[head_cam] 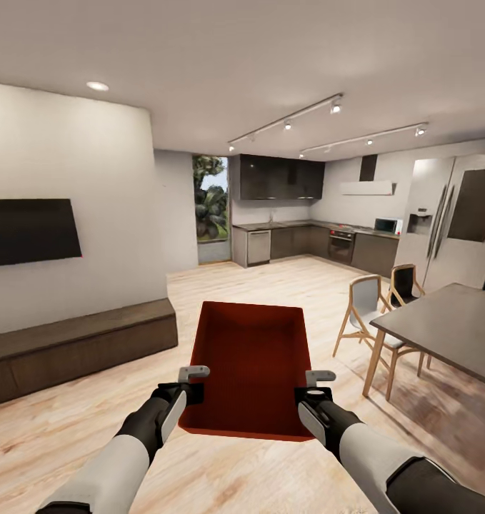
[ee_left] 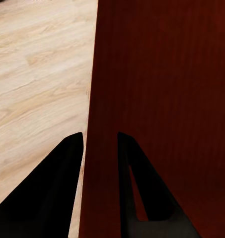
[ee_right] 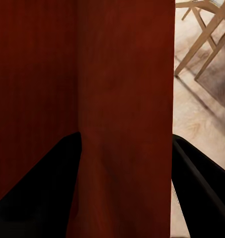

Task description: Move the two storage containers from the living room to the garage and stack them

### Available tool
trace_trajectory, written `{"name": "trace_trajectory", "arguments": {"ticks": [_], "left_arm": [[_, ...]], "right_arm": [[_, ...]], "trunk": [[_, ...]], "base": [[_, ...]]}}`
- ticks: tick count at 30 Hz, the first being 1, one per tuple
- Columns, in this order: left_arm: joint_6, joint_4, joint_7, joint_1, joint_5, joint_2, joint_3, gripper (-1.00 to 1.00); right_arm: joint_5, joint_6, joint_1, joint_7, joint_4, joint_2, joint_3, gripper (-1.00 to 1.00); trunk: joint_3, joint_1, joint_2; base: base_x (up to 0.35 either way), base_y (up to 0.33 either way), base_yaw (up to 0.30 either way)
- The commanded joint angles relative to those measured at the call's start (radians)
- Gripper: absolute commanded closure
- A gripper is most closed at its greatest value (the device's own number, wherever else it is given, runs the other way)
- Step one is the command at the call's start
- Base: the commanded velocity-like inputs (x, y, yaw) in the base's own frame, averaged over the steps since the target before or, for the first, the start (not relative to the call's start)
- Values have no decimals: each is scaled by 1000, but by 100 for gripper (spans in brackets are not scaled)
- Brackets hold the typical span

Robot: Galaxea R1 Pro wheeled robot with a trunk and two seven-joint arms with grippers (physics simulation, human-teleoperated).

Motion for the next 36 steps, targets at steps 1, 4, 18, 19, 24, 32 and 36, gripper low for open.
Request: {"name": "trace_trajectory", "arguments": {"ticks": [1, 4, 18, 19, 24, 32, 36], "left_arm": [[7, -1, 10, 1, -12, -2, 5, 100], [7, -1, 10, 1, -12, -2, 6, 100], [7, -1, 10, 1, -12, -2, 6, 100], [7, -1, 10, 1, -12, -2, 6, 100], [7, -1, 10, 1, -12, -2, 6, 100], [7, -1, 10, 1, -12, -1, 5, 100], [7, -1, 10, 1, -12, -1, 5, 100]], "right_arm": [[18, 8, 0, -7, -18, 10, 2, 100], [18, 9, 0, -7, -18, 10, 2, 100], [18, 9, 0, -7, -18, 10, 3, 100], [18, 9, 0, -7, -18, 10, 3, 100], [18, 9, 0, -7, -18, 10, 3, 100], [18, 9, 0, -7, -18, 10, 3, 100], [18, 9, 0, -7, -18, 10, 3, 100]], "trunk": [[-1, 0, -1], [-1, 0, -1], [-1, 0, -1], [-1, 0, -1], [-4, 0, -1], [-9, 0, -1], [-12, 0, -1]], "base": [[0, 0, -286], [0, 0, -286], [0, 0, -192], [0, 0, -169], [0, 0, -226], [0, 0, -250], [0, 0, -252]]}}
